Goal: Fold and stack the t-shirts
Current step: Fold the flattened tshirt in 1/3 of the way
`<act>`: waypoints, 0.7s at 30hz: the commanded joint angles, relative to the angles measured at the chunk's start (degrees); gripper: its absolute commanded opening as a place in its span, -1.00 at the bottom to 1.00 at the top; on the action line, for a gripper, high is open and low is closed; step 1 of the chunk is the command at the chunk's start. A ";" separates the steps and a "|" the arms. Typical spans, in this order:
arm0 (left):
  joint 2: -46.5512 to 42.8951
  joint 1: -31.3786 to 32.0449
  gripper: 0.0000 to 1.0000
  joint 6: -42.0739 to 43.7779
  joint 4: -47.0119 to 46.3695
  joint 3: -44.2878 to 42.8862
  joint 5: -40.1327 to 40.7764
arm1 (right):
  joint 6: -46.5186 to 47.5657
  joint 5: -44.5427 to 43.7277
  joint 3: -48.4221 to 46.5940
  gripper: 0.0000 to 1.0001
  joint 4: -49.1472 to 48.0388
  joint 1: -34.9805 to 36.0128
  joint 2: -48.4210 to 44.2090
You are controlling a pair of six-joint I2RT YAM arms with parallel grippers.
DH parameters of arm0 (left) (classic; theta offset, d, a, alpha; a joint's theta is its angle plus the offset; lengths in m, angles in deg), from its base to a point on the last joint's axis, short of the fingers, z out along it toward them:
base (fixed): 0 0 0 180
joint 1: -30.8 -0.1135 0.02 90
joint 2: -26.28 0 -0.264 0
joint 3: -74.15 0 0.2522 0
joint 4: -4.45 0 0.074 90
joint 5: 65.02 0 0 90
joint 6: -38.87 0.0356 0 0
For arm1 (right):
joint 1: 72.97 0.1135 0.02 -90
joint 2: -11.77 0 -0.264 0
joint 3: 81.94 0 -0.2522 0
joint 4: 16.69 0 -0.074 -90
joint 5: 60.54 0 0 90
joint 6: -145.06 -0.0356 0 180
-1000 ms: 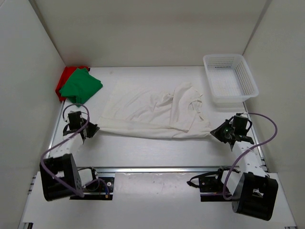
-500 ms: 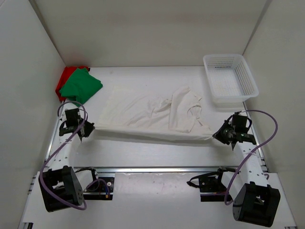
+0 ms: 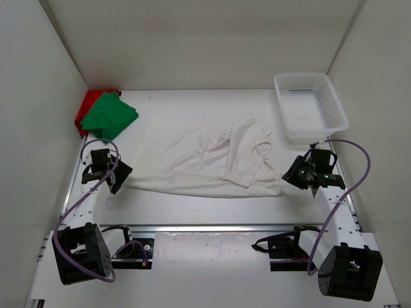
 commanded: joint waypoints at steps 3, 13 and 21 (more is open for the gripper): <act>-2.12 2.80 0.39 3.29 -4.66 -4.56 -1.21 | -3.48 4.60 -3.34 -0.95 -8.90 13.96 1.69; 18.75 20.21 0.34 -0.40 -25.34 -20.44 -0.42 | -4.29 6.52 -14.39 -1.00 -25.09 19.54 23.12; 44.16 17.67 0.28 1.09 -22.10 -43.82 -5.96 | -2.09 4.24 -31.17 -0.68 -30.29 16.56 45.61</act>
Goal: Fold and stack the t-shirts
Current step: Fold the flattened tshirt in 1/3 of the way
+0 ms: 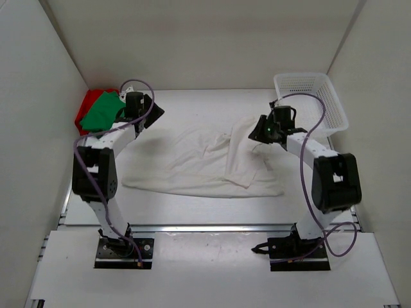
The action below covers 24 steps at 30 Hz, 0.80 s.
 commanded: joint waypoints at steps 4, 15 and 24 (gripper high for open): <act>14.45 -2.03 0.28 -2.63 -0.06 -8.05 -7.54 | 5.11 -6.01 -13.36 -0.32 -0.02 -1.96 13.14; 19.49 -9.31 0.30 -6.59 -2.35 -7.45 -11.59 | 8.81 -22.54 -19.79 -0.23 8.76 -1.87 21.42; 12.46 -15.04 0.29 -6.69 -6.67 4.16 -8.69 | 8.55 -24.58 -16.89 -1.00 9.74 -2.23 20.37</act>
